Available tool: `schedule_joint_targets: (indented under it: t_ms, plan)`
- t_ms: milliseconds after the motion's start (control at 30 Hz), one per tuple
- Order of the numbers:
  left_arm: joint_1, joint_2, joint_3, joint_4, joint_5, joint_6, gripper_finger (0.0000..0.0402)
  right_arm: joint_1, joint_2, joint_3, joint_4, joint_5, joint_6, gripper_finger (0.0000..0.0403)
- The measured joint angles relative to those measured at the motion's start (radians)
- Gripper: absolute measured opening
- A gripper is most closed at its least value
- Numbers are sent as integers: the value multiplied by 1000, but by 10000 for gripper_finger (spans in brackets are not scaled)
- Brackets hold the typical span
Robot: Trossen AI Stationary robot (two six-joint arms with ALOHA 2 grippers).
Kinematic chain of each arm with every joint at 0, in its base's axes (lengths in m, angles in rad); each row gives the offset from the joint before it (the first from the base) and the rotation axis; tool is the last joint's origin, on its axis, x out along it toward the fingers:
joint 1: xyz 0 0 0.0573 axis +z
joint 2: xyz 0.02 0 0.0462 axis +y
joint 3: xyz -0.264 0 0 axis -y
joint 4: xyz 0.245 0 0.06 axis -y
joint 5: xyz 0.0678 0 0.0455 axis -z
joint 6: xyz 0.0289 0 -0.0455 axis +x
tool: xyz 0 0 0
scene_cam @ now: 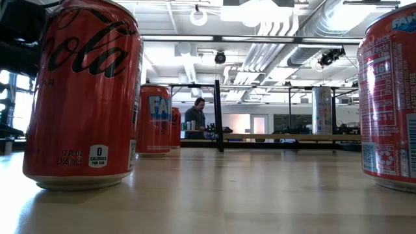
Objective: Place canned beverage on shelf
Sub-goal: Put the bottom blue soda can on the shelf
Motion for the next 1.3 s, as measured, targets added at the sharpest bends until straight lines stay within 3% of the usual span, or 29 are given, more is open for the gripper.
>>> schedule_joint_targets:
  t_ms: [133,300,367,667,767,933,1300]
  plan:
    - [0,0,0,0,0,-6,0,0,-2,-7,4,-39,-11,288]
    - [0,0,0,-2,0,-14,0,-6,-12,6,-2,-24,-41,223]
    - [0,0,0,-5,0,-15,0,-16,-24,24,-22,-3,-67,215]
    - [0,0,0,-17,23,-31,0,-189,-44,165,-275,98,-450,215]
    - [0,0,0,-17,30,-30,0,-296,-45,206,-370,154,-639,215]
    - [0,0,0,-10,59,-5,0,-555,-67,220,-352,251,-1042,215]
    - [-15,0,0,-11,58,39,0,-1221,-89,235,-373,299,-1852,215]
